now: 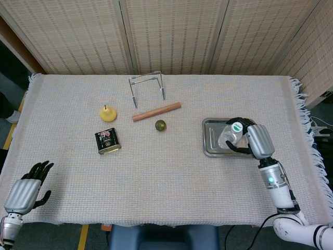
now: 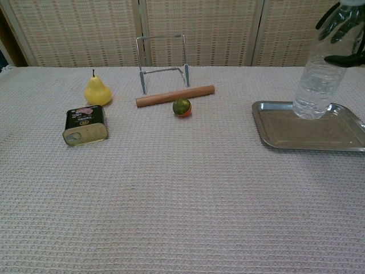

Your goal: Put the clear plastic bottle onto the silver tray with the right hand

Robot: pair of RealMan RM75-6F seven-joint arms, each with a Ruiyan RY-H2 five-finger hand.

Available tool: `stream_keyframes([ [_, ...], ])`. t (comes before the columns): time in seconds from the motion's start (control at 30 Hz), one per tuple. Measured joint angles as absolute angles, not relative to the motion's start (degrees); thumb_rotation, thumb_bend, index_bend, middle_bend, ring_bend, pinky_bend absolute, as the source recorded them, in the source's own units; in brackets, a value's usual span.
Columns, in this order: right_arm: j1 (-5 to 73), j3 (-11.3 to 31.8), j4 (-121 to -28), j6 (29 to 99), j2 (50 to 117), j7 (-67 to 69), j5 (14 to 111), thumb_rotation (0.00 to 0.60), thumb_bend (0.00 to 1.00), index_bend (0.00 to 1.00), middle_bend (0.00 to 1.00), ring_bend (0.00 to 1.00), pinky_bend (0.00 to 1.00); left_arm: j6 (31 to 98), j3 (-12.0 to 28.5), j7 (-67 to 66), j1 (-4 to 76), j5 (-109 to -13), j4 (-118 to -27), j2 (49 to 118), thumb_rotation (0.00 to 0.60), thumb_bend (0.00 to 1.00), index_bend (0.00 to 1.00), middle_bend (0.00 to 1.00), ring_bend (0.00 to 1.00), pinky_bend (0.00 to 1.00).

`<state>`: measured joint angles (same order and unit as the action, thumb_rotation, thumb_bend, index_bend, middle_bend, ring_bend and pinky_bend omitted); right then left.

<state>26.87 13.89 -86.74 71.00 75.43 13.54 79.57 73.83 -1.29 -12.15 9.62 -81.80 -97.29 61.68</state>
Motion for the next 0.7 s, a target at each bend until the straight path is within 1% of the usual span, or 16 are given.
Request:
stream_keyframes([
  [0.13, 27.91, 14.18, -82.4, 69.12, 76.36, 18.57, 79.41, 0.6, 0.04, 0.61, 0.49, 0.34, 0.54, 73.92, -1.4, -12.65, 9.58, -81.89, -97.37, 61.81, 0.6, 0.42, 0.04, 0.0, 0.02, 0.3],
  [0.33, 30.33, 14.01, -71.33, 65.1, 78.97, 29.97, 80.19, 0.6, 0.04, 0.61, 0.49, 0.33, 0.54, 73.76, -1.49, -13.69, 9.64, -81.67, -97.55, 62.0, 0.6, 0.42, 0.04, 0.0, 0.02, 0.3],
  [0.57, 33.58, 12.53, -56.26, 59.92, 83.19, 45.25, 82.15, 0.6, 0.04, 0.61, 0.49, 0.33, 0.54, 73.65, -1.42, -14.73, 9.73, -81.16, -97.77, 62.22, 0.6, 0.42, 0.04, 0.01, 0.02, 0.3],
  [0.7, 34.84, 11.1, -50.14, 58.12, 85.4, 51.93, 83.5, 0.6, 0.04, 0.61, 0.49, 0.33, 0.54, 73.68, -1.42, -15.17, 9.74, -81.01, -97.88, 62.3, 0.6, 0.42, 0.04, 0.01, 0.02, 0.3],
])
